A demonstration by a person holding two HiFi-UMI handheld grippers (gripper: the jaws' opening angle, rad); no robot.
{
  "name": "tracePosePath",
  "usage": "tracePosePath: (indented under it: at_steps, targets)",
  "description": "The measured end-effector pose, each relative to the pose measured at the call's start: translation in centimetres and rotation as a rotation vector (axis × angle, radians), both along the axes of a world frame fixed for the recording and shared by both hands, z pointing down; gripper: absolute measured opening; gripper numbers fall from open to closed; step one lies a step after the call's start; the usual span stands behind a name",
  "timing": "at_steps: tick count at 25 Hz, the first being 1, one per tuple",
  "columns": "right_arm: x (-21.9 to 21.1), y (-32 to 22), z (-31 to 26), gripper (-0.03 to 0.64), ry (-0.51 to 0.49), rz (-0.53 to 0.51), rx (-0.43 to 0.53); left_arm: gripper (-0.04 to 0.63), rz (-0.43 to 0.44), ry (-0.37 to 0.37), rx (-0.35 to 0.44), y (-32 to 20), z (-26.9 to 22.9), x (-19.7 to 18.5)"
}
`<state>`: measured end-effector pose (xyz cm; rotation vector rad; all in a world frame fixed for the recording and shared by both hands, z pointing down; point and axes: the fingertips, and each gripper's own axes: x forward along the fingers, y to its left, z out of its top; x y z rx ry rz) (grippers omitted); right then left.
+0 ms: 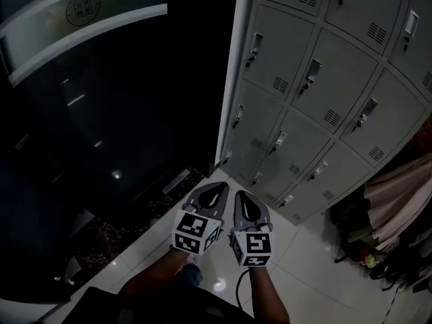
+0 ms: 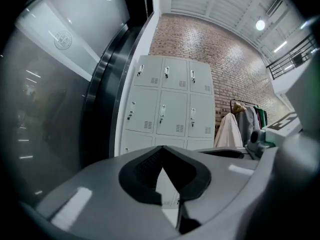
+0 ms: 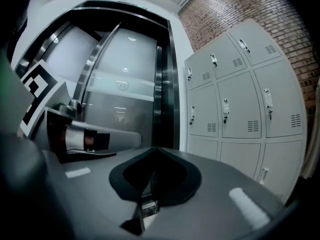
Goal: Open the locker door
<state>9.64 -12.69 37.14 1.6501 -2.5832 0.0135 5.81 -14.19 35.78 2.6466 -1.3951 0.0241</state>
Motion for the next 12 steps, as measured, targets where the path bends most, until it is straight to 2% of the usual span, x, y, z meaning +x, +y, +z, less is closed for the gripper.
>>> tracePosePath:
  at_steps: [8,12]
  targets:
    - [-3.5,-10.8,0.3,0.0,0.002,0.018,-0.02,0.005,0.016,0.01,-0.023,-10.8,0.3,-3.5]
    - [-5.4,-14.4,0.2,0.0,-0.043,0.009,-0.038,0.005,0.018,0.019,-0.032,-14.2,0.6,-5.1]
